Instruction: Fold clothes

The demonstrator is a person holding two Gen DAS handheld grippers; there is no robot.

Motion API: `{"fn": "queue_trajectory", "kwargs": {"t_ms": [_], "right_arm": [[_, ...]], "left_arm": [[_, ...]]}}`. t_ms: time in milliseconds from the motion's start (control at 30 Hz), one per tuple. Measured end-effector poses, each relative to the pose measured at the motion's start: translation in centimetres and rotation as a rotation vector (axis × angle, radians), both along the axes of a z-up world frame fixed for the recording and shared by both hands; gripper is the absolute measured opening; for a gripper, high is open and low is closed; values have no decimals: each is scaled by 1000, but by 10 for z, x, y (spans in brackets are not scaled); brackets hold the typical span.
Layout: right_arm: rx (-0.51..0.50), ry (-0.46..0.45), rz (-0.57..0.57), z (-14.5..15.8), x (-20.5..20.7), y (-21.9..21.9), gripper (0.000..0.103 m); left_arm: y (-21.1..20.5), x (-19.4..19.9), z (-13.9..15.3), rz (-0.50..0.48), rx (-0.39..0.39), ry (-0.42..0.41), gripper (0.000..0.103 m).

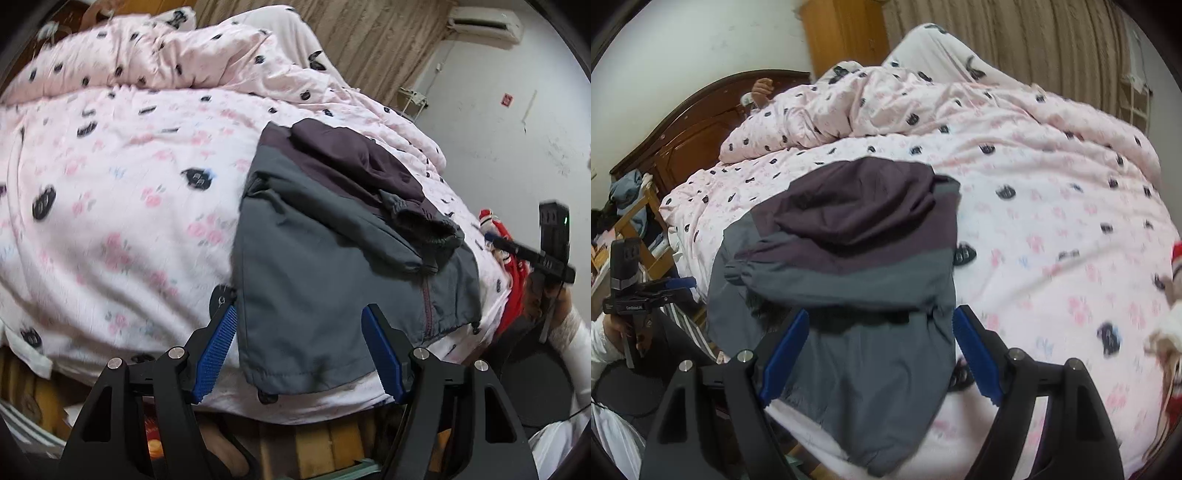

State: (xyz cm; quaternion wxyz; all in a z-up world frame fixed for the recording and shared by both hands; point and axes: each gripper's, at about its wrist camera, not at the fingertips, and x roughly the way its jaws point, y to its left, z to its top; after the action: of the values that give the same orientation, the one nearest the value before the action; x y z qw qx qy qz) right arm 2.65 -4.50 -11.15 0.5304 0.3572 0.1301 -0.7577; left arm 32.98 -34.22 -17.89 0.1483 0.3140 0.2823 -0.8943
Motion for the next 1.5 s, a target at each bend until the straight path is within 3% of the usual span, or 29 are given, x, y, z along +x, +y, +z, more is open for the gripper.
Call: {"fn": "queue_trajectory", "kwargs": {"t_ms": [167,433,667,933,1067,1233,1367,1500], "right_arm": [[5,-74,-35,-8,0,12,82],[116,-102,-54,-30,2,19,82],[145,-103,-42,-36,5,20,82],[152,-102,-38,-36,5,19,82],[162,-106,-41,-38,3,19,82],[170,-112,-52,-40,0,20,82],[175,-119,-60,-41,-1,21,82],[186,-126,-61,-44,-1,21,82]], "left_arm": [[-4,1,-11,-35,114,-10,65],[3,-15,-32,-38,84,-156,65],[-2,-32,-54,-74,92,-211,65],[-6,-34,-59,-100,112,-181,65],[2,-30,-52,-124,100,-158,49],[11,-27,-44,-133,98,-134,43],[7,-26,-40,-101,109,-139,26],[-1,-26,-41,-82,140,-142,18]]}}
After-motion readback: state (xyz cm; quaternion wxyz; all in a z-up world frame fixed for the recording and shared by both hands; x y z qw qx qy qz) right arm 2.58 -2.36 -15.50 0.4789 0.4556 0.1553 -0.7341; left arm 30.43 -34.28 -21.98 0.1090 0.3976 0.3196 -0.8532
